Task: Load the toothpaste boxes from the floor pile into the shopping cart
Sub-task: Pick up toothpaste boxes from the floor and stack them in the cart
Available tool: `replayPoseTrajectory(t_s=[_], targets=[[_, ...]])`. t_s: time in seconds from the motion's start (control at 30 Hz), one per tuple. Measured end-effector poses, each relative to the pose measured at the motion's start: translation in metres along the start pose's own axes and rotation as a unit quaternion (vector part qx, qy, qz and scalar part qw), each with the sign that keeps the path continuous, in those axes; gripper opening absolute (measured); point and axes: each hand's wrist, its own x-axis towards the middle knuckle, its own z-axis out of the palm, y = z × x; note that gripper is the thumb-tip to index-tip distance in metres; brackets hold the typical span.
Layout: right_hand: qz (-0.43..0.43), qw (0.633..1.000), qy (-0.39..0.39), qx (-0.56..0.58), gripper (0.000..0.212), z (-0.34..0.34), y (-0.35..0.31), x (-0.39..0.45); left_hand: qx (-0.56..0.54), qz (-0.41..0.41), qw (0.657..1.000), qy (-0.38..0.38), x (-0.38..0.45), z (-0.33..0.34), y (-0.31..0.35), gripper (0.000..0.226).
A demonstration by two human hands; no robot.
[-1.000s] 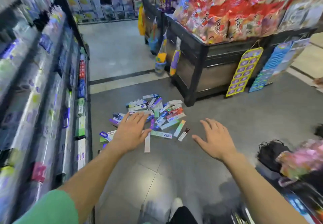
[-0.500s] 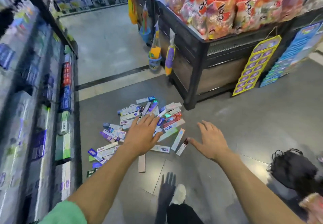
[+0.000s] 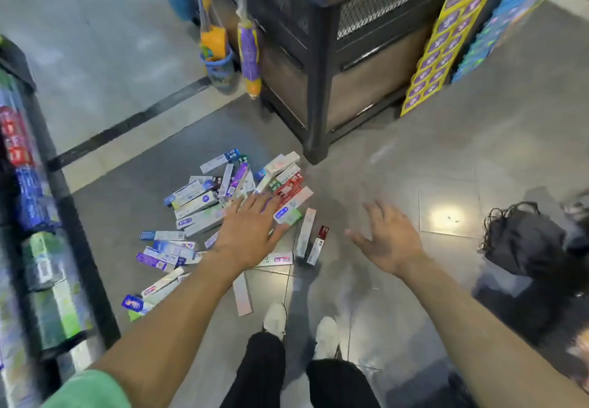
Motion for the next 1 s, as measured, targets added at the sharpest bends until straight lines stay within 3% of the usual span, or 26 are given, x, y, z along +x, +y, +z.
replayPoseTrajectory(t_s=[0.17, 0.3, 0.43, 0.57, 0.7, 0.87, 1.0], targets=[[0.037, 0.999, -0.028, 0.013, 0.101, 0.118, 0.021, 0.079, -0.011, 0.046, 0.999, -0.022, 0.090, 0.134, -0.011, 0.063], [0.062, 0.997, -0.021, 0.038, 0.079, 0.258, 0.051, 0.152, -0.032, 0.056, 0.998, -0.025, 0.160, 0.289, -0.011, 0.062], [0.063, 0.997, -0.013, 0.046, 0.089, 0.408, 0.075, 0.215, -0.133, 0.051, 0.990, 0.018, 0.210, 0.452, -0.011, 0.064], [0.058, 0.996, 0.017, 0.071, 0.096, 0.521, 0.096, 0.270, -0.160, 0.043, 0.986, 0.027, 0.253, 0.575, -0.017, 0.074], [0.046, 0.997, 0.036, 0.058, 0.089, 0.581, 0.113, 0.306, -0.155, 0.049, 0.986, 0.040, 0.280, 0.636, -0.025, 0.068], [0.022, 0.999, 0.033, 0.029, 0.082, 0.608, 0.117, 0.314, -0.146, 0.064, 0.986, 0.042, 0.286, 0.660, -0.031, 0.063], [0.038, 0.997, 0.055, 0.047, 0.079, 0.606, 0.124, 0.311, -0.241, 0.004, 0.971, 0.009, 0.298, 0.662, -0.021, 0.065]])
